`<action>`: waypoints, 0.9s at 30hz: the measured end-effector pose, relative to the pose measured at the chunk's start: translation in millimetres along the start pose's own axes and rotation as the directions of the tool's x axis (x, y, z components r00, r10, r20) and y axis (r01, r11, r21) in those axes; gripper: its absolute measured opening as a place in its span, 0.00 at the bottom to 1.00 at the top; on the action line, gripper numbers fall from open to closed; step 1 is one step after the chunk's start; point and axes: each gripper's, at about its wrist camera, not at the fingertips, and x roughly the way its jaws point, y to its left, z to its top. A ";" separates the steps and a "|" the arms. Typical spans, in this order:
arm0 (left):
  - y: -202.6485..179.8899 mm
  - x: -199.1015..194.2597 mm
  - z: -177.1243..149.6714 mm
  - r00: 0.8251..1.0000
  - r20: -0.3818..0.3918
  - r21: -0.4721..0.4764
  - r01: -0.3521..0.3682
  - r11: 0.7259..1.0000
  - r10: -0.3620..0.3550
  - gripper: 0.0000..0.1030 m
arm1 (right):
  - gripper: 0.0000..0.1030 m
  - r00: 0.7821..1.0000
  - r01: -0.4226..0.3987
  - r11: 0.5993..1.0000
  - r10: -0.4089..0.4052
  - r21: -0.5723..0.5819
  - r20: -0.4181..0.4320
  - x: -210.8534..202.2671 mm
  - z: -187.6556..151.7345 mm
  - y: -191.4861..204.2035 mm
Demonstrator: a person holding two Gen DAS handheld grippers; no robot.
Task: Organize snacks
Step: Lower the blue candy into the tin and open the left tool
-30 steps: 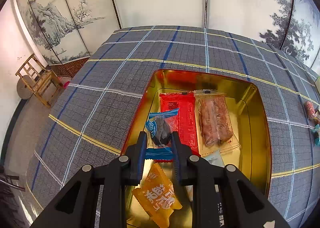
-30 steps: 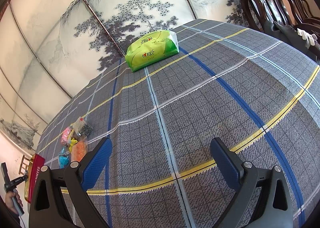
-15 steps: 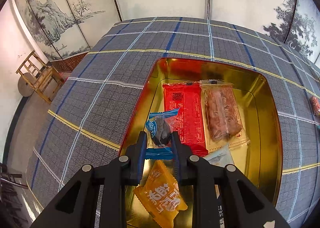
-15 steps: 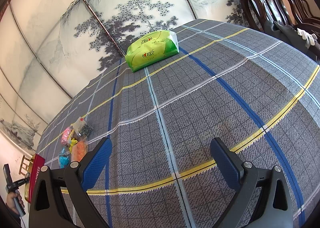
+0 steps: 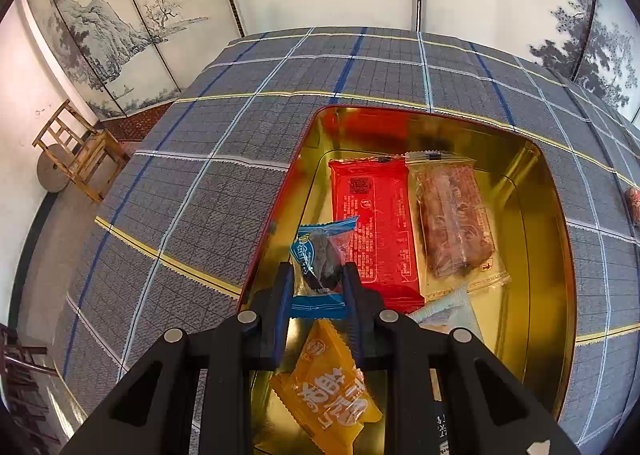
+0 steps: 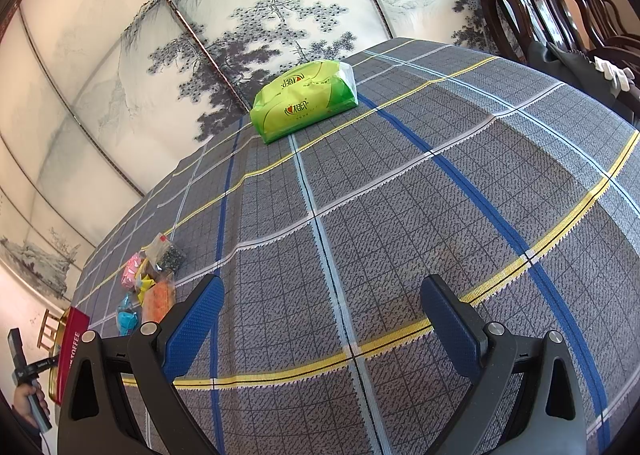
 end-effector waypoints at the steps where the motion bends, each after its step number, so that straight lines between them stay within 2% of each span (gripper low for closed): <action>1: -0.6 0.7 -0.1 1.000 -0.001 0.001 -0.001 1.000 0.001 0.20 | 0.96 1.000 0.000 1.000 0.000 0.000 0.000 0.0 0.0 0.2; 27: 6.2 12.5 -4.2 1.000 -0.022 0.004 -0.012 1.000 0.012 0.22 | 0.96 1.000 0.001 1.000 -0.001 -0.003 -0.002 0.9 -0.1 0.3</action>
